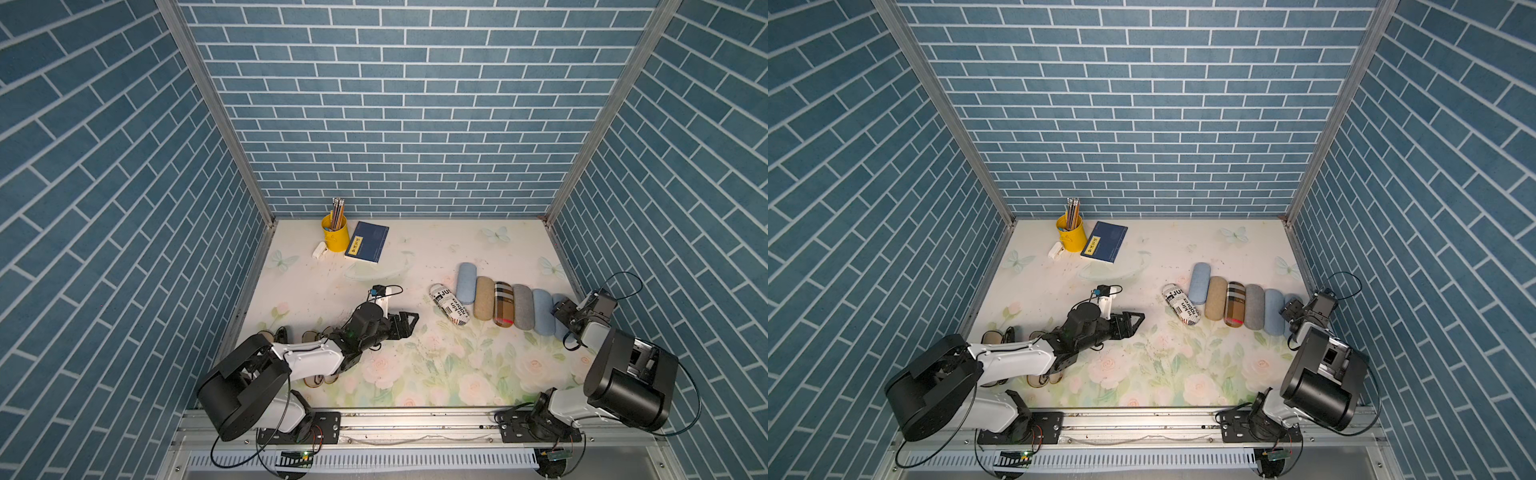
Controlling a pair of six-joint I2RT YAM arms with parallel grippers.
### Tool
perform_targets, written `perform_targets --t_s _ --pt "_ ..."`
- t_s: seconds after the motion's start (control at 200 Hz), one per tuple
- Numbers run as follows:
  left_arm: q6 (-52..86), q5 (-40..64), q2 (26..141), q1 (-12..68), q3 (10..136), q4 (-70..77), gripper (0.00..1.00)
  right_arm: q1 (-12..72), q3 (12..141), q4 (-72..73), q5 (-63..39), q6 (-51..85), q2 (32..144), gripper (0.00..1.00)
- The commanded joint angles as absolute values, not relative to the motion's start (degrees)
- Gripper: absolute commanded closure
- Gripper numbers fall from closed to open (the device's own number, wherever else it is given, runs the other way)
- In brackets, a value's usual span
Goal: Close the glasses case
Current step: Move the glasses case to the center of the board.
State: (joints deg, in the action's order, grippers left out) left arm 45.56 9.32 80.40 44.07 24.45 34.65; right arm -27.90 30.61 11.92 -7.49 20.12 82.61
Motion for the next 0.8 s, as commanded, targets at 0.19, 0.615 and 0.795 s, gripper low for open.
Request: perform_targets --t_s 0.19,0.615,0.795 --pt "44.2 9.8 81.5 42.4 24.2 35.3 0.16 -22.2 34.5 11.4 -10.1 20.5 89.2 0.24" --pt "47.8 14.3 94.0 44.5 29.1 41.9 0.2 -22.6 32.5 9.6 -2.4 21.9 78.9 0.17" --pt "49.4 15.9 102.2 45.0 35.0 44.0 0.26 -22.6 33.2 2.4 2.4 19.6 66.9 0.17"
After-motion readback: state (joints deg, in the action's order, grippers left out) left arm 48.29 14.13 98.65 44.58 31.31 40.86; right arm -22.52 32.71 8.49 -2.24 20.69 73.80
